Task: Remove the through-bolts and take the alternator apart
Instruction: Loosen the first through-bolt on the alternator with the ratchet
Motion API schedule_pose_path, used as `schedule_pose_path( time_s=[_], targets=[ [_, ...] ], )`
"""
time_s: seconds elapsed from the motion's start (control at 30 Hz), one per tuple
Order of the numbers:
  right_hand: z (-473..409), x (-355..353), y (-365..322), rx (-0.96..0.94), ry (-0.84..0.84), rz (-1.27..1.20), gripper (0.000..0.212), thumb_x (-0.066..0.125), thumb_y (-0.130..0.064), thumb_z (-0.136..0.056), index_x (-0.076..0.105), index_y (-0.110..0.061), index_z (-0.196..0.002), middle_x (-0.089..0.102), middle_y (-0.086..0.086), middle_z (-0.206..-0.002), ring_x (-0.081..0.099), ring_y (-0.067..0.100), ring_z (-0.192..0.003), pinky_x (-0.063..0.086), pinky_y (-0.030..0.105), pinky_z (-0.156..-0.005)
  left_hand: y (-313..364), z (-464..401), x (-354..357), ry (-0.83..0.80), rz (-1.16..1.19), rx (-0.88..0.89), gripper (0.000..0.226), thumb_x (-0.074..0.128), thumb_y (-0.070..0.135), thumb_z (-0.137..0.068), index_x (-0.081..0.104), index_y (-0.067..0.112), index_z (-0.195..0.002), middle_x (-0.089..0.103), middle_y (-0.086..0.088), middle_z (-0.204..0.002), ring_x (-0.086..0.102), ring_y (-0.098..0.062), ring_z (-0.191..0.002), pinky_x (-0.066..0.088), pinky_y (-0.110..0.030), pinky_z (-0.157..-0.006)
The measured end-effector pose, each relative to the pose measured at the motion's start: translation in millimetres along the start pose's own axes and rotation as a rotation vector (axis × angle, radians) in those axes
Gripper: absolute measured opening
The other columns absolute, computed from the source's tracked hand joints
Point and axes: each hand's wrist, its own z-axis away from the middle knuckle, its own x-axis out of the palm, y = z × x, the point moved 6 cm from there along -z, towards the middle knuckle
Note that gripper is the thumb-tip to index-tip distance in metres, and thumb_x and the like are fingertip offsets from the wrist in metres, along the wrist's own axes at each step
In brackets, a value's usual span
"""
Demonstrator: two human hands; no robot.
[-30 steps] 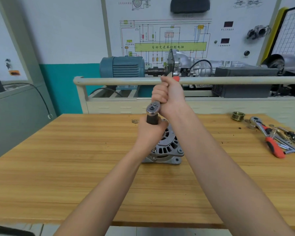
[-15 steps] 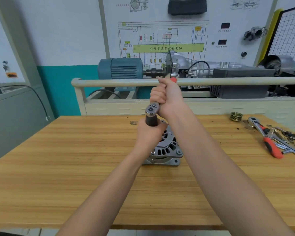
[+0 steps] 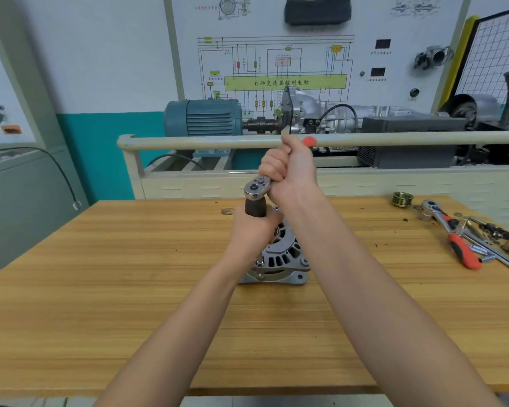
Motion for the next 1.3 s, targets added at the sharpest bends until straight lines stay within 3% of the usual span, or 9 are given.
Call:
schedule_pose_path(
  time_s=[0.07, 0.3, 0.53, 0.77, 0.87, 1.03, 1.1, 1.23, 1.3],
  targets=[
    [2.4, -2.7, -4.1, -0.064, 0.011, -0.002, 0.045, 0.046, -0.020, -0.098, 0.032, -0.019, -0.055, 0.021, -0.008, -0.037, 0.016, 0.006, -0.026, 0.015, 0.017, -0.025, -1.8, 0.5, 0.3, 0.057, 0.043, 0.013, 0.030, 0.055, 0.000, -0.080, 0.041, 0.014, -0.058, 0.040, 0.002, -0.046, 0.036, -0.013, -0.043, 0.030, -0.023, -0.044],
    [3.4, 10.6, 14.6, 0.360, -0.194, 0.181, 0.049, 0.043, -0.019, -0.099, 0.030, -0.018, -0.051, 0.023, -0.006, -0.037, 0.020, 0.006, -0.023, 0.013, 0.015, -0.024, 5.0, 4.7, 7.0, -0.554, -0.132, 0.102, 0.054, 0.063, -0.001, -0.081, 0.042, 0.025, -0.039, 0.041, 0.008, -0.041, 0.039, -0.010, -0.043, 0.036, -0.021, -0.051],
    [3.6, -0.8, -1.6, -0.128, -0.028, -0.028, 0.046, 0.042, -0.021, -0.100, 0.030, -0.019, -0.056, 0.020, -0.008, -0.037, 0.015, 0.006, -0.027, 0.014, 0.017, -0.027, -3.6, -1.4, -3.2, 0.073, 0.117, -0.006, 0.030, 0.055, -0.003, -0.081, 0.041, 0.012, -0.059, 0.038, -0.003, -0.051, 0.032, -0.014, -0.044, 0.027, -0.024, -0.045],
    [6.0, 13.9, 19.7, 0.411, -0.241, 0.175, 0.046, 0.042, -0.022, -0.099, 0.028, -0.019, -0.056, 0.021, -0.006, -0.038, 0.010, 0.004, -0.031, 0.011, 0.015, -0.026, 6.3, 7.3, 6.3, -0.581, -0.174, 0.094, 0.044, 0.067, 0.005, -0.075, 0.042, 0.021, -0.043, 0.044, 0.002, -0.045, 0.043, -0.010, -0.045, 0.039, -0.019, -0.053],
    [6.9, 14.9, 22.7, 0.426, -0.241, 0.168, 0.046, 0.042, -0.024, -0.100, 0.028, -0.019, -0.056, 0.016, -0.009, -0.042, 0.010, 0.003, -0.030, 0.011, 0.014, -0.025, 4.6, 7.3, 8.3, -0.439, -0.133, 0.096, 0.045, 0.066, 0.005, -0.077, 0.039, 0.021, -0.044, 0.040, 0.007, -0.041, 0.039, -0.007, -0.040, 0.036, -0.014, -0.044],
    [0.4, 0.7, 1.0, -0.006, -0.068, -0.009, 0.044, 0.044, -0.023, -0.100, 0.031, -0.019, -0.058, 0.021, -0.008, -0.036, 0.017, 0.006, -0.025, 0.015, 0.017, -0.025, -2.4, -0.5, -0.6, 0.053, -0.017, -0.013, 0.025, 0.052, -0.001, -0.080, 0.043, 0.010, -0.058, 0.040, -0.001, -0.045, 0.036, -0.012, -0.039, 0.030, -0.015, -0.035],
    [1.1, -0.7, -1.2, -0.005, -0.078, -0.003, 0.046, 0.044, -0.023, -0.100, 0.033, -0.018, -0.056, 0.021, -0.007, -0.037, 0.017, 0.006, -0.026, 0.015, 0.017, -0.025, -0.7, -1.5, -0.6, -0.034, -0.067, 0.019, 0.023, 0.055, -0.002, -0.079, 0.045, 0.008, -0.060, 0.042, -0.002, -0.048, 0.038, -0.013, -0.040, 0.033, -0.016, -0.039],
    [6.3, 8.5, 14.8, 0.379, -0.232, 0.129, 0.051, 0.041, -0.025, -0.101, 0.032, -0.017, -0.051, 0.014, -0.010, -0.046, 0.010, 0.004, -0.032, 0.012, 0.014, -0.026, 10.0, 8.3, 7.6, -0.550, -0.162, 0.148, 0.035, 0.067, 0.002, -0.077, 0.045, 0.010, -0.052, 0.048, 0.000, -0.049, 0.043, -0.011, -0.046, 0.038, -0.019, -0.051],
    [6.4, 9.2, 17.8, 0.438, -0.240, 0.177, 0.050, 0.041, -0.025, -0.101, 0.031, -0.016, -0.052, 0.013, -0.011, -0.049, 0.009, 0.002, -0.034, 0.013, 0.014, -0.025, 11.8, 10.5, 10.7, -0.547, -0.140, 0.158, 0.036, 0.067, 0.004, -0.078, 0.043, 0.008, -0.052, 0.045, -0.002, -0.047, 0.040, -0.013, -0.045, 0.037, -0.022, -0.050]
  ],
)
